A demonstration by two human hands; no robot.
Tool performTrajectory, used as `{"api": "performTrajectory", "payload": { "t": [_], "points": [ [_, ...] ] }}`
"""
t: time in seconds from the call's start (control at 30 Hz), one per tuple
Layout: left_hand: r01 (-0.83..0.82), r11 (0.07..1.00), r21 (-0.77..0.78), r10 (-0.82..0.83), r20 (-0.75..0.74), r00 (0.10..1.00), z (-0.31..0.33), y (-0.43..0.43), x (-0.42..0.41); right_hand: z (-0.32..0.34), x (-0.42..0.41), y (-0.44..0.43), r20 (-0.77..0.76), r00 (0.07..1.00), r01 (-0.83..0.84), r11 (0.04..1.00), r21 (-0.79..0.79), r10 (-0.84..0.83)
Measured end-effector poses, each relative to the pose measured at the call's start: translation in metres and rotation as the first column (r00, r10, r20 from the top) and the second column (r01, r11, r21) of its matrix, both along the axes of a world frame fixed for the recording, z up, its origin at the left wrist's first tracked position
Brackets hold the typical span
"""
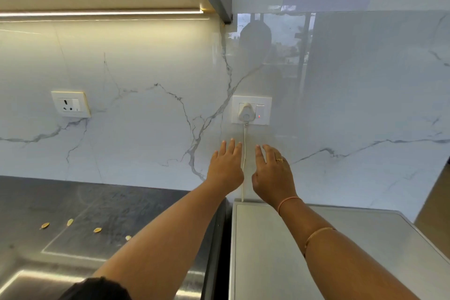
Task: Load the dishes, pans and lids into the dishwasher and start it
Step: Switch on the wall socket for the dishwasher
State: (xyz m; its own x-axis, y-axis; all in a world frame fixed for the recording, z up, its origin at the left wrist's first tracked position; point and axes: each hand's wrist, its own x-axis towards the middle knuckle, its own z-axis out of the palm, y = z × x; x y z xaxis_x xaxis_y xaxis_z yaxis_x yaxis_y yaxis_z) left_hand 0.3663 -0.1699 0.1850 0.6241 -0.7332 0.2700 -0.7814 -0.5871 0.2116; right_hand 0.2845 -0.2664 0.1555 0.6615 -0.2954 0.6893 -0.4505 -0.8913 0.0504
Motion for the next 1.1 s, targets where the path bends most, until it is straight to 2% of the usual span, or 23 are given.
{"api": "performTrajectory", "payload": {
  "t": [0.17,0.27,0.43,0.6,1.0,1.1],
  "points": [
    [-0.002,0.98,-0.199,-0.029,-0.153,0.988,-0.009,0.028,-0.039,-0.005,-0.035,0.028,0.039,0.998,-0.051,0.998,0.043,0.049],
    [-0.006,0.962,-0.272,-0.048,-0.192,0.98,-0.016,0.047,-0.062,-0.013,-0.052,0.048,0.068,0.996,-0.062,0.993,0.098,0.056],
    [0.005,0.95,-0.312,-0.088,-0.252,0.964,-0.033,0.072,-0.091,-0.03,-0.081,0.084,0.135,0.989,-0.091,0.981,0.174,0.068],
    [-0.021,0.918,-0.395,-0.115,-0.317,0.941,-0.045,0.095,-0.116,-0.049,-0.103,0.12,0.226,0.973,-0.129,0.928,0.349,0.051],
    [0.081,0.902,-0.423,-0.242,-0.342,0.908,-0.101,0.136,-0.177,-0.091,-0.173,0.156,0.159,0.987,-0.086,0.863,0.499,0.007],
    [0.058,0.899,-0.433,-0.238,-0.374,0.896,-0.118,0.144,-0.198,-0.104,-0.197,0.161,0.131,0.991,-0.091,0.85,0.519,0.026]
  ]
}}
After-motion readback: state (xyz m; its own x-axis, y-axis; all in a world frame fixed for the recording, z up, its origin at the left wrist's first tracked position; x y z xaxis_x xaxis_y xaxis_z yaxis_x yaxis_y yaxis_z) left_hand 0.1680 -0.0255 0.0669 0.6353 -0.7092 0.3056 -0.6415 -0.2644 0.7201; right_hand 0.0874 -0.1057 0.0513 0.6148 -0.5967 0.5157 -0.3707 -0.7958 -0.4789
